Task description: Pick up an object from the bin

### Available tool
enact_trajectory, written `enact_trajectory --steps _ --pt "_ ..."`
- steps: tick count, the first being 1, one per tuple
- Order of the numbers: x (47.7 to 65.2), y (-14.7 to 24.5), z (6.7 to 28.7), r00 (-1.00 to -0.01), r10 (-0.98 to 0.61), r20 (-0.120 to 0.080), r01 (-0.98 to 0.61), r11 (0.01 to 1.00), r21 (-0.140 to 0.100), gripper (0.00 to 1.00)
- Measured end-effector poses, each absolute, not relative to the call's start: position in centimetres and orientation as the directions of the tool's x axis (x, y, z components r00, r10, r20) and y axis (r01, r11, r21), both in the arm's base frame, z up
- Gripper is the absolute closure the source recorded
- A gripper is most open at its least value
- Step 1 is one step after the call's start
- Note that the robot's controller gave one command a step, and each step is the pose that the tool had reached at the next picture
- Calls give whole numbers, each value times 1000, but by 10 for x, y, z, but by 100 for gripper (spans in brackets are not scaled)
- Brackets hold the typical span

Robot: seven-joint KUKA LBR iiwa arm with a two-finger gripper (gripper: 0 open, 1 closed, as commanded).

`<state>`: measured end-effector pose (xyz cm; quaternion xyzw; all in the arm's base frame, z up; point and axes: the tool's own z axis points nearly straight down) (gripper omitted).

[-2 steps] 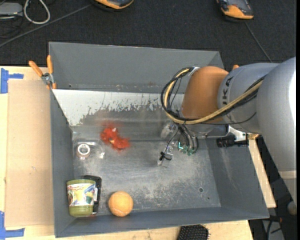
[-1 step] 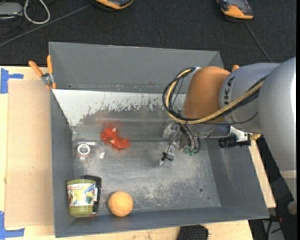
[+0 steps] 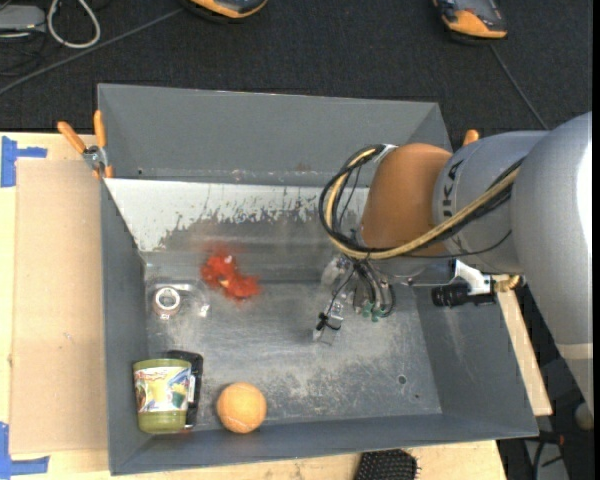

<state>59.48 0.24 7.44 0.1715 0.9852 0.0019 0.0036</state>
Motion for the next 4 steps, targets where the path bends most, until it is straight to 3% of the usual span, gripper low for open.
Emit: enact_trajectory --steps 1,2,3,4 --pt "589 -6 145 -941 338 -2 338 941 4 0" --pt "611 1 116 -958 288 -1 288 958 5 0" --pt "614 5 95 -959 282 0 282 959 4 0" --pt "596 64 74 -929 370 3 370 929 4 0"
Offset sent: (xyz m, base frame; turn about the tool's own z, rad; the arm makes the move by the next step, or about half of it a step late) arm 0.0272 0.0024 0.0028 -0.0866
